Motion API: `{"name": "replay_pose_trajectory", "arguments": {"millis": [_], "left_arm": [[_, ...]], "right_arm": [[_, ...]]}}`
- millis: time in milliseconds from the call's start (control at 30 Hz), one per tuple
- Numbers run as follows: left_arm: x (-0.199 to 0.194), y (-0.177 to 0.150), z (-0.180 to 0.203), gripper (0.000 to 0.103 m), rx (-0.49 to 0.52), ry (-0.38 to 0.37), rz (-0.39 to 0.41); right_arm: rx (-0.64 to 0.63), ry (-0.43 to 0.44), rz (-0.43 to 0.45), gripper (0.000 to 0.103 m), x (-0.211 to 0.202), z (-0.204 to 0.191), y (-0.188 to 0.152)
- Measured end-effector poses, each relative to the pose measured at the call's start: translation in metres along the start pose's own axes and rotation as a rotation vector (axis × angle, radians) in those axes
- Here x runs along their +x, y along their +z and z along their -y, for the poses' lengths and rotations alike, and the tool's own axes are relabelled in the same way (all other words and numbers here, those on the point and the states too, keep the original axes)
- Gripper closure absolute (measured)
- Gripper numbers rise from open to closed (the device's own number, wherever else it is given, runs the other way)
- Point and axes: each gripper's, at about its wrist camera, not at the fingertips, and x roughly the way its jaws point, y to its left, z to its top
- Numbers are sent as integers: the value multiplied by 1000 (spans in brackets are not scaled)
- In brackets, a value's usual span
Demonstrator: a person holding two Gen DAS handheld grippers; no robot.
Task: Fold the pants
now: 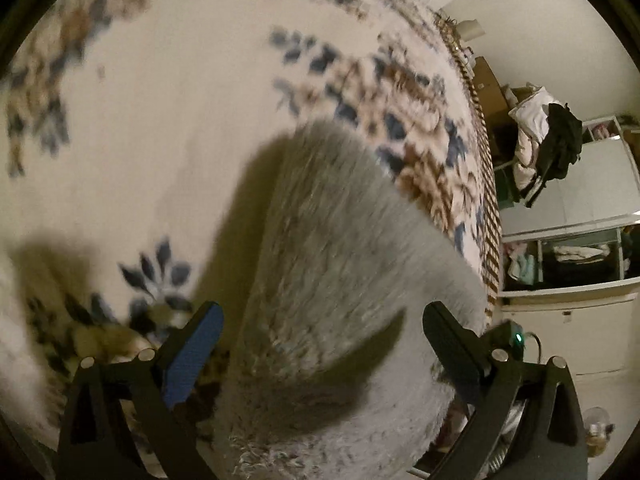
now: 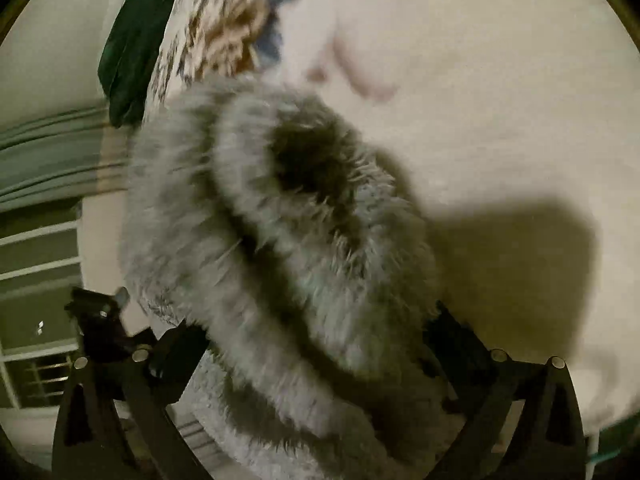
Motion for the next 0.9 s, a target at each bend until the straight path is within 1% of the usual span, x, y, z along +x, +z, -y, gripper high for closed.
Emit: {"name": "replay_pose_trajectory", "arguments": {"millis": [133, 167, 200, 233, 267, 300, 333, 367, 400, 467, 567, 667, 700, 800, 833, 900], "left_arm": [[20, -9, -15, 1, -48, -59, -60], [23, -10, -17, 1, -69, -94, -69], [26, -12, -18, 3, -89, -132, -76], [27, -13, -18, 7, -96, -149, -76], [25, -12, -13, 21, -79, -153, -69], [22, -12, -9, 36, -60, -141, -59], [17, -12, -5, 43, -38, -128, -46], [14, -12, -2, 53, -31, -131, -39], [11, -12, 0, 57, -27, -133, -33], [4, -13, 5, 60, -20, -129, -25], [-10, -10, 21, 61, -2, -111, -8], [-25, 4, 38, 61, 9, -114, 21], [-29, 11, 43, 61, 11, -116, 31], [-43, 47, 64, 61, 35, -129, 79], [-44, 59, 68, 61, 40, -135, 88], [-47, 91, 78, 61, 56, -142, 117]], "right_arm": [[-5, 47, -45, 0, 8, 3, 5], [4, 62, -51, 0, 7, 5, 5], [11, 74, -52, 6, 7, 6, 5], [14, 78, -52, 22, 8, 5, 7], [9, 94, -55, 30, 8, 3, 6], [4, 97, -55, 41, 6, 3, 4], [1, 97, -46, 47, 5, 0, 2], [-5, 104, -40, 49, 2, -1, -1], [-8, 103, -36, 51, 2, -5, -3], [-13, 94, -19, 54, -3, -16, -7], [-30, 90, -2, 56, -18, -33, -12], [-64, 95, 11, 56, -37, -59, -12], [-71, 99, 15, 56, -44, -62, -13], [-105, 109, 39, 56, -59, -100, 5], [-112, 115, 49, 56, -62, -110, 13], [-143, 113, 70, 56, -65, -140, 40]]}}
